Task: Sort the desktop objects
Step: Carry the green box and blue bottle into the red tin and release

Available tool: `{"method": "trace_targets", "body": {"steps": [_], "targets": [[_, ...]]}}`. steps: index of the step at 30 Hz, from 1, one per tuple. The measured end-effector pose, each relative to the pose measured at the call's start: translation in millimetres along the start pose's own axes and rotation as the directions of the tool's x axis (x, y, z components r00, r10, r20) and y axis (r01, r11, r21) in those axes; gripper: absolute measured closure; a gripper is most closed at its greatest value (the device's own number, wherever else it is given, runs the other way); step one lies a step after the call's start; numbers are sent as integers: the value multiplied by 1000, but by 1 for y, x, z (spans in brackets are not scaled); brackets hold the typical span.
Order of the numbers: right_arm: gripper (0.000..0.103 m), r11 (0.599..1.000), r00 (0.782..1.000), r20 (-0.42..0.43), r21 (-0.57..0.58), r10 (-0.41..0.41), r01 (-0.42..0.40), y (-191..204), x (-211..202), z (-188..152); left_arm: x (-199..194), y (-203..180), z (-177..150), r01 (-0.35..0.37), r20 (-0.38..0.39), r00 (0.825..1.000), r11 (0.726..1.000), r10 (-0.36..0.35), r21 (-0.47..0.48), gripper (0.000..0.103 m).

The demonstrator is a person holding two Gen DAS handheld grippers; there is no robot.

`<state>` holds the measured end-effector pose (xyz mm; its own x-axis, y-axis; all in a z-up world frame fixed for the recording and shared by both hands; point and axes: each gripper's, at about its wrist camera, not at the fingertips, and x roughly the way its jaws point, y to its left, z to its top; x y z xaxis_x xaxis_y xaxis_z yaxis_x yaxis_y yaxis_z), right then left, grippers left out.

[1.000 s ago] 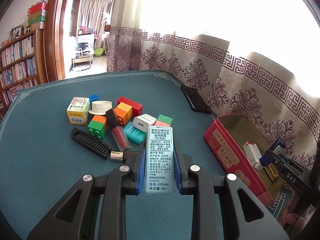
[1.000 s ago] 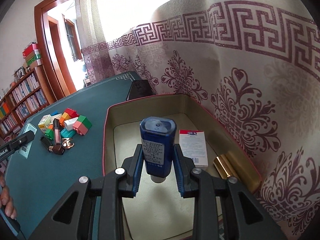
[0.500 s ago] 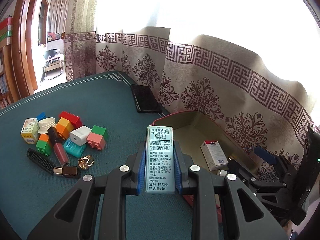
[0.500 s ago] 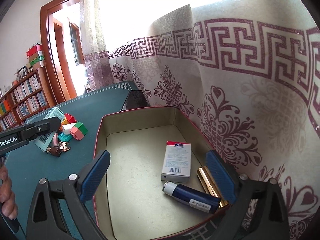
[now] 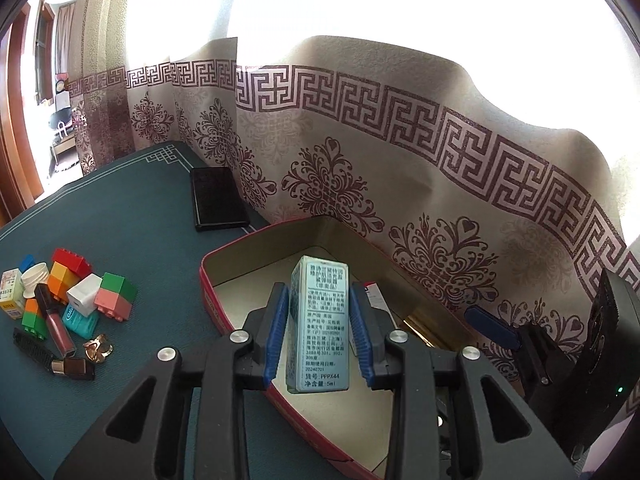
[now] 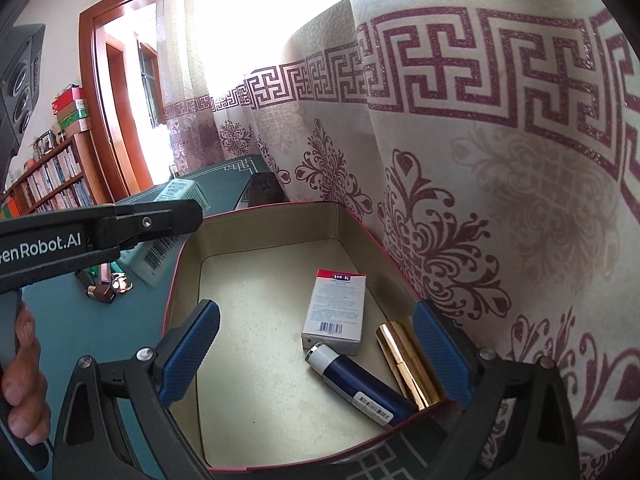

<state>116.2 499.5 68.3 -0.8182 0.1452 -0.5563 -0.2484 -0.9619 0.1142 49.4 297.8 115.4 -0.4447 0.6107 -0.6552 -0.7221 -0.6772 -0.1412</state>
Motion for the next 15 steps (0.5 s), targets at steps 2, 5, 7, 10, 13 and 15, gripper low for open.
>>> {"method": "trace_targets", "body": {"steps": [2,5,7,10,13,15], "targets": [[4,1000,1000,0,6,0,0,-3,-1,-1,1,-1,0,8,3,1000,1000,-8,-11,32],[4,1000,1000,0,20,3,-3,-7,-1,-1,-1,3,1,-6,22,1000,1000,7,-23,31],[3,1000,1000,-5,25,7,-7,-8,-1,-1,-2,7,2,-14,21,1000,999,14,-38,31],[3,1000,1000,-6,23,14,-14,-7,-1,-2,-2,18,2,-30,17,999,997,31,-66,31],[3,1000,1000,-3,25,19,-19,-5,-1,0,-5,28,1,-47,20,999,995,49,-93,31],[3,999,1000,-1,30,24,-24,-5,-2,1,-8,36,-1,-67,24,997,992,70,-103,31]]}}
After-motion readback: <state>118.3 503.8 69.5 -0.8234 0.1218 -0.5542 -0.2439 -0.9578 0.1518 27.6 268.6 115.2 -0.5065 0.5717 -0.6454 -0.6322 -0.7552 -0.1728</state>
